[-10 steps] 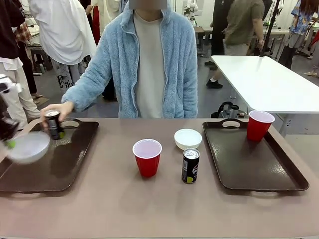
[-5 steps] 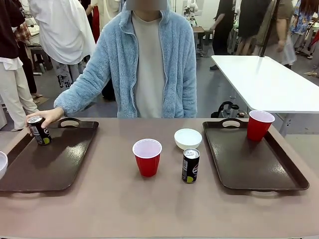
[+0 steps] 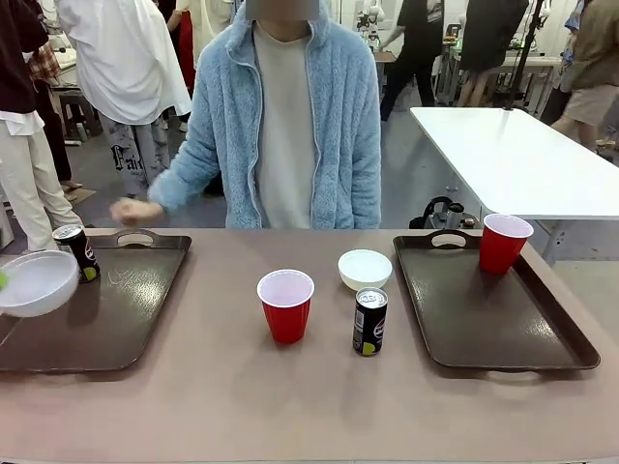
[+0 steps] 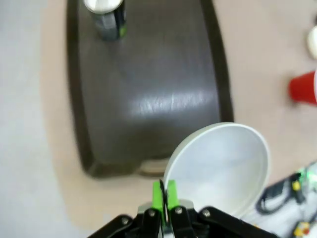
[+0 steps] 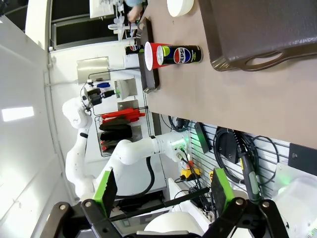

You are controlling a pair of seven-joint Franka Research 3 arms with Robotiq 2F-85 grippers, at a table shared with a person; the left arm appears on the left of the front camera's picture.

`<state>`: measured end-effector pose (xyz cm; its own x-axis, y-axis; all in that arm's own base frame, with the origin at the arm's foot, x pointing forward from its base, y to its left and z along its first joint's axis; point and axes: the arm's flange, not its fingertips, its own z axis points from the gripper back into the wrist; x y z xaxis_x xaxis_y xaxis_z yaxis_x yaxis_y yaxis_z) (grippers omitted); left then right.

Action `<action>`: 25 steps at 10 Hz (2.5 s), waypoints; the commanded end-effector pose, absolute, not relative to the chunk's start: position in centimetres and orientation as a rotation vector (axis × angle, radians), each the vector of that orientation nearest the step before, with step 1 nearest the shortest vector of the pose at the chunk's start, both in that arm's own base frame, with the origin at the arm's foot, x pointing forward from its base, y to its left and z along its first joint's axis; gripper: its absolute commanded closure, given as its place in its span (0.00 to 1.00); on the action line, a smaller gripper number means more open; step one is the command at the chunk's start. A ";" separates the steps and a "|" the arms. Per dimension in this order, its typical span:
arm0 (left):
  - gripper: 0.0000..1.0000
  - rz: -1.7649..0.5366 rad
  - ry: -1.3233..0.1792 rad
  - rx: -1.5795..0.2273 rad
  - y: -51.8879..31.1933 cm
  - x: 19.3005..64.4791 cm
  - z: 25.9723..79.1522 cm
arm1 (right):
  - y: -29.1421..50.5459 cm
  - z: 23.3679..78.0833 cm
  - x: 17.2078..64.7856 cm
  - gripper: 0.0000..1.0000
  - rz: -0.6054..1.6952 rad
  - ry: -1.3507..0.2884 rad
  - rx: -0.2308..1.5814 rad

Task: Prepare tableware on both trays.
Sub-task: Pick up a Picnic Bowl from the table and place it on a Handle tray.

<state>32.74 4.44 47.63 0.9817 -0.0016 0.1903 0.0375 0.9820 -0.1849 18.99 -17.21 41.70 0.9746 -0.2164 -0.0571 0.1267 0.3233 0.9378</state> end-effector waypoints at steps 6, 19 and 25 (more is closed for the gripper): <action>1.00 -0.004 -0.142 -0.183 2.4 36.5 35.6 | -17.3 41.8 19.1 0.00 -0.214 -0.096 1.237; 0.17 -0.189 -0.095 -0.077 1.8 33.6 43.6 | -17.3 41.8 19.1 0.00 -0.214 -0.096 1.237; 0.08 -0.216 -0.116 -0.047 0.6 33.5 46.2 | -17.3 41.8 19.1 0.00 -0.214 -0.096 1.237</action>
